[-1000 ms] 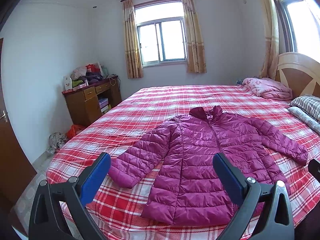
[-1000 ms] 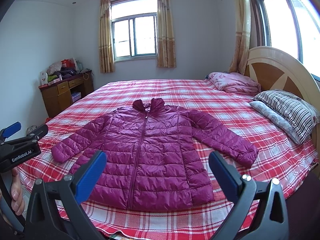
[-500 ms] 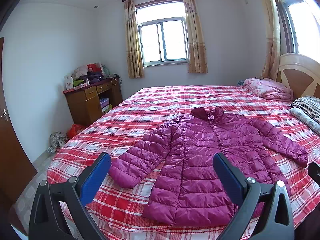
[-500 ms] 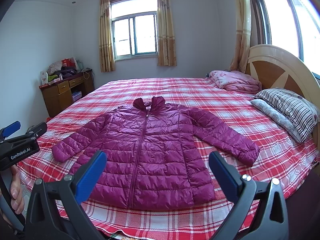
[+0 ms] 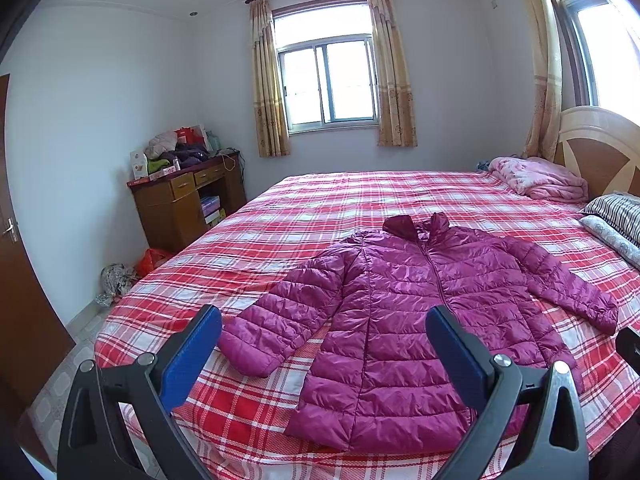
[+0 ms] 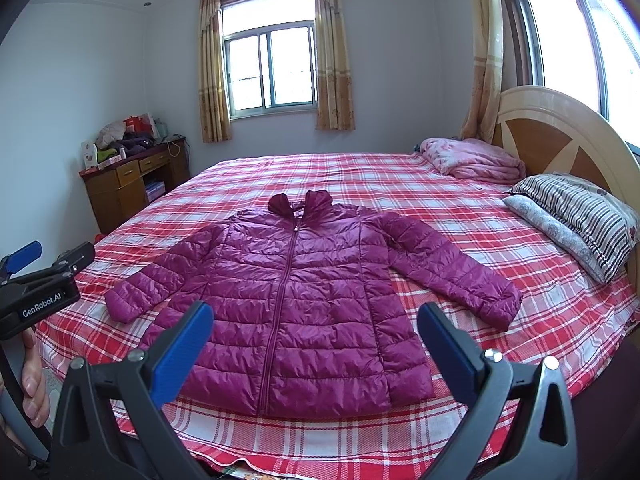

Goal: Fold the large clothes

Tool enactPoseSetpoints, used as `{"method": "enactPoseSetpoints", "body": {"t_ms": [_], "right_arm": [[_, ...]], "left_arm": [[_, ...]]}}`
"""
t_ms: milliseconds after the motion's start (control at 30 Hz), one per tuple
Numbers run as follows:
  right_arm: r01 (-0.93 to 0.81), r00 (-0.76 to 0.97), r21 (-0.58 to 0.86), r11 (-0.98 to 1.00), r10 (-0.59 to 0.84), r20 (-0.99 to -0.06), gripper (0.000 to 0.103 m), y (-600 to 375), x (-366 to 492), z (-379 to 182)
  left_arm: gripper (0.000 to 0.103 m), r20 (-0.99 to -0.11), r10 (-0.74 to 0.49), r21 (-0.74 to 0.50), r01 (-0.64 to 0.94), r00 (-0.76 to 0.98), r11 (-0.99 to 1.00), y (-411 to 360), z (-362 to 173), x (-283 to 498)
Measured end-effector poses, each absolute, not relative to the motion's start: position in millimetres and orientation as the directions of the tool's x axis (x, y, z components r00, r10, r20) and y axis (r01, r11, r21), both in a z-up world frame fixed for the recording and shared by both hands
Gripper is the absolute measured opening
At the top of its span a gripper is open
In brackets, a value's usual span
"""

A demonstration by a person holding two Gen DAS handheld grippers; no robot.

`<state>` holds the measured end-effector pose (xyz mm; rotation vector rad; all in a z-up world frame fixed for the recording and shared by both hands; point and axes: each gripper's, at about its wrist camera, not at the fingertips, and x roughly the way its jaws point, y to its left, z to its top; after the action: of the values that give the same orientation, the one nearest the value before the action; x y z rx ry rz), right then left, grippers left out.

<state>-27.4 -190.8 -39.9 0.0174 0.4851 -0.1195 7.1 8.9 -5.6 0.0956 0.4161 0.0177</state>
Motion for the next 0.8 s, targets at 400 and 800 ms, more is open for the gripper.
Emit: {"method": "enactPoseSetpoints", "body": {"t_ms": [400,800], "right_arm": [[0.119,0.876,-0.012,0.993,-0.11,-0.469,0.103,-190.4,-27.5,-40.1],[0.126,0.867,-0.006,0.992,-0.113,-0.484,0.103,-191.3,-24.3,-45.7]], "left_arm": [[0.102,-0.403,0.036,0.097,0.003,0.914,0.995,9.1,-5.7,7.0],[0.102,-0.421,0.046,0.1,-0.004,0.906,0.995,11.8,-14.5,14.5]]}}
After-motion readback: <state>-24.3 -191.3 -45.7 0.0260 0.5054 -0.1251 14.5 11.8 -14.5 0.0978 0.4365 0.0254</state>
